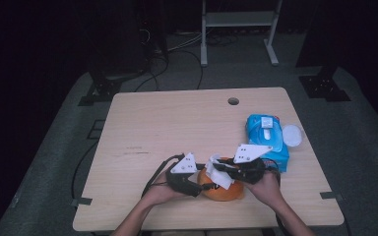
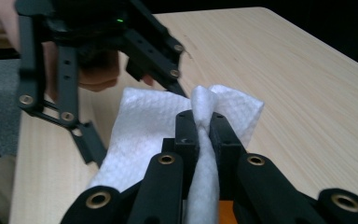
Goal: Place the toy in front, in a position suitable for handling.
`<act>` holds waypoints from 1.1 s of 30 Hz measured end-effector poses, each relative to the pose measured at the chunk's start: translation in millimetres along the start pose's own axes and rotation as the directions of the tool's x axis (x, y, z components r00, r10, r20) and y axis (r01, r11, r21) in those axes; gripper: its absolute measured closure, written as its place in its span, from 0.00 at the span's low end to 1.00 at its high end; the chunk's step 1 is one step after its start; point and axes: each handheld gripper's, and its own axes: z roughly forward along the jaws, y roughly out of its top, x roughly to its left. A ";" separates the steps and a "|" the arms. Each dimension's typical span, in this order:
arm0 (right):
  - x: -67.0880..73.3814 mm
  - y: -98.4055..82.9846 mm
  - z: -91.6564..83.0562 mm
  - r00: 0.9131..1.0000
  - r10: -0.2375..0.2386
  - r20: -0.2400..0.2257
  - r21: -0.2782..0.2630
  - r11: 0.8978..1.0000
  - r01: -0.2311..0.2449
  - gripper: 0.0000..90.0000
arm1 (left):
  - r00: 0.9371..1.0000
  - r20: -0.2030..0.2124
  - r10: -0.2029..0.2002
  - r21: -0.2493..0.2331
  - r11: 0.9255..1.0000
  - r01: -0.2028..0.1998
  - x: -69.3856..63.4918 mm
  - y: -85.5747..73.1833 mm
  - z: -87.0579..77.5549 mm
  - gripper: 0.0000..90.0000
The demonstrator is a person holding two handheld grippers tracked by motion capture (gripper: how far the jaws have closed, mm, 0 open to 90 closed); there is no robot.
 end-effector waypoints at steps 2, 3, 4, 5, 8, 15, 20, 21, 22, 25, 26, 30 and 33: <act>-5.8 -4.0 -4.8 1.000 0.013 0.022 0.004 1.000 -0.013 0.92 | 1.000 0.001 0.001 0.006 1.000 -0.001 1.0 -1.5 -0.8 0.39; -8.6 -6.6 -7.5 0.999 0.020 0.031 0.006 1.000 -0.020 0.92 | 1.000 0.002 -0.003 0.003 1.000 0.003 1.5 -2.4 -0.8 0.39; -11.0 -9.7 -10.5 0.999 0.029 0.038 0.008 1.000 -0.030 0.92 | 1.000 0.003 -0.005 0.006 1.000 0.005 2.1 -3.0 -1.2 0.39; -13.1 -13.1 -13.5 0.998 0.036 0.046 0.011 0.999 -0.037 0.92 | 1.000 0.003 -0.005 0.007 1.000 0.005 2.9 -3.6 -1.4 0.39; -17.4 -23.9 -22.7 0.996 0.056 0.066 0.017 0.998 -0.057 0.92 | 1.000 0.006 -0.012 0.001 1.000 0.012 3.6 -4.2 -0.8 0.39; -17.6 -38.5 -37.2 0.992 0.087 0.094 0.024 0.996 -0.089 0.92 | 1.000 0.012 -0.014 -0.001 1.000 0.014 5.0 -5.0 -0.7 0.38; -11.4 -30.6 -32.2 0.995 0.071 0.076 0.016 0.997 -0.072 0.92 | 1.000 0.010 -0.019 0.003 1.000 0.019 6.1 -5.0 -0.3 0.38; -10.5 -28.7 -30.3 0.995 0.064 0.070 0.013 0.998 -0.065 0.92 | 1.000 0.010 -0.017 0.003 1.000 0.017 6.1 -4.9 -0.1 0.38; -8.1 -25.0 -26.8 0.997 0.057 0.057 0.010 0.998 -0.058 0.92 | 1.000 0.009 -0.018 0.002 1.000 0.018 5.7 -4.7 0.2 0.38; -2.8 -16.0 -16.9 0.999 0.027 0.034 0.006 1.000 -0.027 0.92 | 1.000 0.009 -0.016 0.002 1.000 0.016 5.4 -4.6 0.3 0.38; -1.7 -13.3 -13.9 0.999 0.023 0.025 0.005 1.000 -0.023 0.92 | 1.000 0.011 -0.017 0.001 1.000 0.017 5.8 -5.2 0.1 0.38; -5.9 -9.5 -8.8 1.000 0.020 0.019 0.013 1.000 -0.020 0.92 | 0.999 0.014 -0.033 0.002 0.999 0.033 8.5 -8.6 -1.5 0.39; -13.3 -13.7 -11.5 0.999 0.037 0.033 0.015 0.999 -0.038 0.92 | 0.999 0.015 -0.031 0.005 1.000 0.031 9.2 -9.0 -1.8 0.39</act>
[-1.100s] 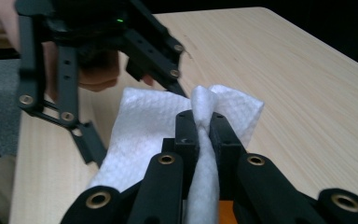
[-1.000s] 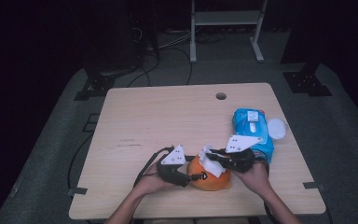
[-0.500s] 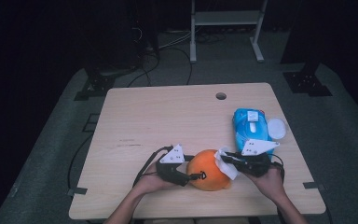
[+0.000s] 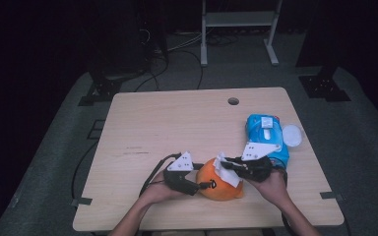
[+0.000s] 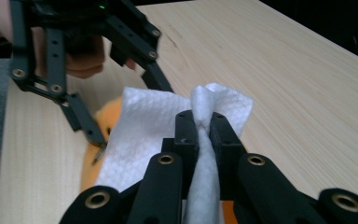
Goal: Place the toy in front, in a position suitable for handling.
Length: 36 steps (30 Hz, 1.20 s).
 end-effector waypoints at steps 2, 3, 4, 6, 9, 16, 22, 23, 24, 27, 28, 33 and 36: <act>-5.1 -4.4 -4.4 1.000 0.014 0.017 0.001 1.000 -0.014 0.92 | 1.000 0.002 0.000 0.000 1.000 0.000 0.6 -0.7 -0.3 0.39; -6.6 -6.3 -6.5 0.999 0.024 0.026 0.002 1.000 -0.024 0.92 | 1.000 0.005 -0.006 -0.001 1.000 0.007 0.9 -1.4 -0.6 0.39; -9.9 -9.9 -10.0 0.999 0.028 0.038 0.003 1.000 -0.028 0.92 | 1.000 0.005 -0.010 -0.001 1.000 0.010 1.2 -2.0 -0.9 0.39; -13.5 -16.6 -15.8 0.997 0.053 0.050 0.003 0.999 -0.053 0.92 | 1.000 0.006 -0.014 -0.004 1.000 0.014 1.9 -2.7 -1.0 0.39; -15.4 -24.9 -22.3 0.996 0.073 0.058 0.003 0.997 -0.074 0.92 | 1.000 0.008 -0.018 -0.003 1.000 0.018 1.8 -2.2 -0.7 0.38; -7.0 -26.4 -22.7 0.997 0.058 0.060 -0.005 0.998 -0.058 0.92 | 0.994 0.042 -0.099 -0.030 0.995 0.100 5.0 4.7 -3.3 0.21; 4.5 -19.5 -21.5 0.999 0.021 0.049 -0.008 1.000 -0.021 0.92 | 0.992 0.045 -0.120 -0.047 0.991 0.122 4.8 7.7 -1.8 0.25; 7.2 -17.1 -20.2 0.999 0.007 0.042 -0.009 1.000 -0.006 0.92 | 0.993 0.045 -0.113 -0.046 0.992 0.115 4.0 7.6 -1.6 0.27; 9.5 -14.7 -18.8 0.999 -0.001 0.034 -0.007 1.000 0.001 0.92 | 0.994 0.043 -0.105 -0.043 0.993 0.106 2.9 8.0 -1.3 0.29; 15.9 -5.8 -11.4 1.000 -0.027 0.014 -0.009 1.000 0.027 0.92 | 0.997 0.037 -0.068 -0.030 0.997 0.069 -1.9 9.6 -0.4 0.33; 17.4 -2.6 -8.4 0.999 -0.036 0.008 -0.009 0.999 0.036 0.92 | 0.998 0.033 -0.058 -0.026 0.998 0.059 -3.5 9.9 0.0 0.33; 16.4 5.1 0.4 0.998 -0.065 0.001 -0.003 0.998 0.065 0.92 | 0.998 0.028 -0.059 -0.024 0.998 0.060 -3.8 6.0 -1.7 0.34; 12.0 0.9 -4.1 0.999 -0.048 0.014 -0.002 0.999 0.048 0.92 | 0.998 0.028 -0.053 -0.025 0.998 0.054 -4.1 4.3 -2.1 0.35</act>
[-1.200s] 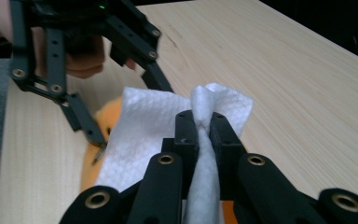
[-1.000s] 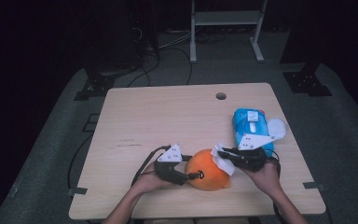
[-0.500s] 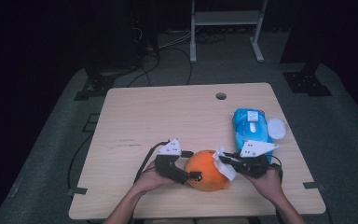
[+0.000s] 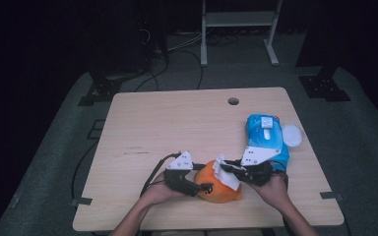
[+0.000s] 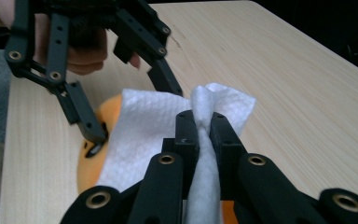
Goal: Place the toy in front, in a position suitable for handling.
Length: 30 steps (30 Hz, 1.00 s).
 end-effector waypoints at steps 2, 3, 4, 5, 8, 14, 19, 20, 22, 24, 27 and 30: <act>-3.2 -5.1 -5.0 1.000 0.018 0.010 0.002 1.000 -0.018 0.92 | 1.000 -0.001 -0.001 -0.001 1.000 0.001 -0.2 0.0 0.3 0.35; -4.9 -8.0 -7.8 1.000 0.024 0.017 0.002 1.000 -0.024 0.92 | 1.000 -0.001 -0.002 -0.002 1.000 0.002 -0.3 0.0 0.5 0.35; -6.3 -11.0 -10.8 0.999 0.032 0.025 0.004 0.999 -0.032 0.92 | 1.000 0.000 -0.003 -0.003 1.000 0.003 -0.3 0.0 0.6 0.34; -7.5 -13.4 -13.0 0.999 0.034 0.028 0.004 0.999 -0.034 0.92 | 1.000 0.000 -0.005 -0.005 1.000 0.005 -0.3 -0.2 0.8 0.34; -10.7 -23.7 -22.0 0.997 0.059 0.043 0.009 0.998 -0.059 0.92 | 1.000 0.001 -0.010 -0.009 1.000 0.010 -0.3 -0.4 1.7 0.35; -15.0 -36.2 -33.6 0.994 0.089 0.068 0.024 0.996 -0.090 0.92 | 1.000 0.003 -0.016 -0.007 1.000 0.016 0.7 -1.2 1.6 0.35; -15.2 -31.7 -30.1 0.994 0.090 0.055 0.014 0.996 -0.091 0.92 | 1.000 0.005 -0.013 -0.003 1.000 0.013 1.1 -1.4 1.8 0.35; -14.9 -29.3 -28.4 0.995 0.087 0.052 0.013 0.996 -0.088 0.92 | 1.000 0.005 -0.014 -0.004 1.000 0.014 1.2 -1.6 1.8 0.35; -14.7 -25.0 -24.6 0.996 0.076 0.047 0.009 0.997 -0.077 0.92 | 1.000 0.005 -0.013 -0.002 1.000 0.013 1.2 -2.0 1.5 0.35; -14.3 -19.2 -19.9 0.997 0.070 0.036 0.000 0.998 -0.070 0.92 | 1.000 0.009 -0.009 -0.004 1.000 0.009 0.1 -1.8 1.9 0.35; -11.2 -10.2 -10.3 0.999 0.044 0.024 0.004 0.999 -0.044 0.92 | 1.000 0.009 0.001 0.001 1.000 -0.001 -1.0 -1.2 2.4 0.35; -9.4 -4.9 -4.1 0.999 0.029 0.017 0.008 1.000 -0.029 0.92 | 1.000 0.008 -0.006 0.003 1.000 0.006 0.5 -3.1 1.1 0.35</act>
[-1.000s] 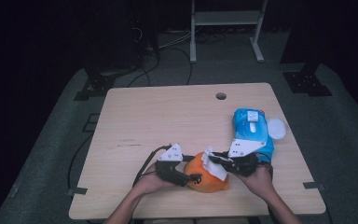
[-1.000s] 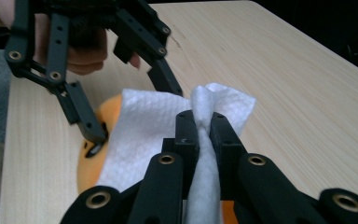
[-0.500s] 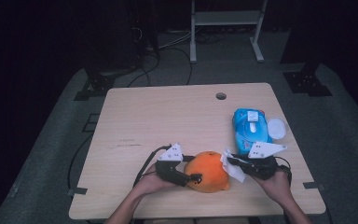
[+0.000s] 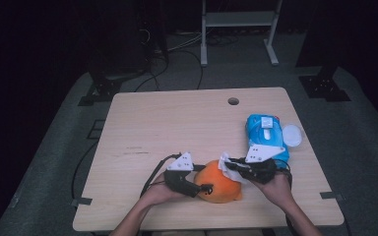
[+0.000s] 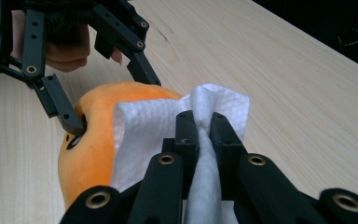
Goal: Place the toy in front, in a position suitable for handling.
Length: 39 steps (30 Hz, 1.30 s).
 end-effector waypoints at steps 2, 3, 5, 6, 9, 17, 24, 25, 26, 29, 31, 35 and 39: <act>-1.9 -0.7 -0.3 1.000 0.003 -0.004 0.000 1.000 -0.003 0.92 | 1.000 0.002 -0.006 -0.006 1.000 0.006 1.1 -1.5 -0.5 0.35; -3.0 -1.9 -1.4 1.000 0.006 0.000 0.001 1.000 -0.006 0.92 | 1.000 0.004 -0.007 -0.005 1.000 0.007 1.7 -1.9 -0.7 0.35; -5.5 -6.1 -4.7 1.000 0.016 0.010 0.002 1.000 -0.016 0.92 | 1.000 0.007 -0.011 -0.007 1.000 0.011 2.9 -2.8 -1.0 0.35; -6.6 -9.1 -6.8 1.000 0.025 0.012 0.002 1.000 -0.025 0.92 | 1.000 0.008 -0.015 -0.010 1.000 0.015 3.3 -3.3 -1.1 0.35; -9.4 -19.4 -14.6 0.998 0.055 0.014 -0.012 0.998 -0.055 0.92 | 1.000 0.010 -0.021 -0.013 1.000 0.021 3.9 -4.1 -1.1 0.35; -4.6 -41.6 -25.8 0.993 0.117 0.002 0.003 0.993 -0.117 0.92 | 0.999 0.005 -0.052 -0.013 0.999 0.052 8.6 -6.4 -1.8 0.35; 4.1 -44.5 -20.8 0.993 0.116 -0.032 0.024 0.993 -0.115 0.92 | 0.997 -0.002 -0.074 -0.008 0.997 0.074 12.3 -8.2 -3.7 0.35; 5.5 -46.1 -20.1 0.992 0.120 -0.039 0.029 0.992 -0.119 0.92 | 0.997 0.000 -0.075 -0.008 0.997 0.075 12.6 -8.4 -3.8 0.34; 6.5 -47.8 -19.7 0.991 0.124 -0.045 0.035 0.992 -0.122 0.92 | 0.997 0.000 -0.075 -0.009 0.997 0.075 12.6 -8.3 -3.7 0.34; 7.5 -49.1 -21.2 0.991 0.127 -0.048 0.047 0.991 -0.124 0.92 | 0.998 -0.004 -0.070 -0.009 0.998 0.070 11.9 -7.3 -2.6 0.34; 6.3 -46.1 -22.7 0.992 0.116 -0.042 0.048 0.992 -0.114 0.92 | 0.997 -0.006 -0.071 -0.008 0.997 0.071 11.9 -6.9 -2.4 0.34; 2.2 -34.8 -21.5 0.994 0.104 -0.036 0.015 0.994 -0.104 0.92 | 0.998 -0.004 -0.061 -0.008 0.998 0.061 10.5 -6.1 -1.9 0.34; -4.0 -17.4 -15.1 0.996 0.082 -0.031 -0.020 0.996 -0.083 0.92 | 0.999 -0.004 -0.051 -0.006 0.999 0.051 8.7 -5.0 -1.3 0.34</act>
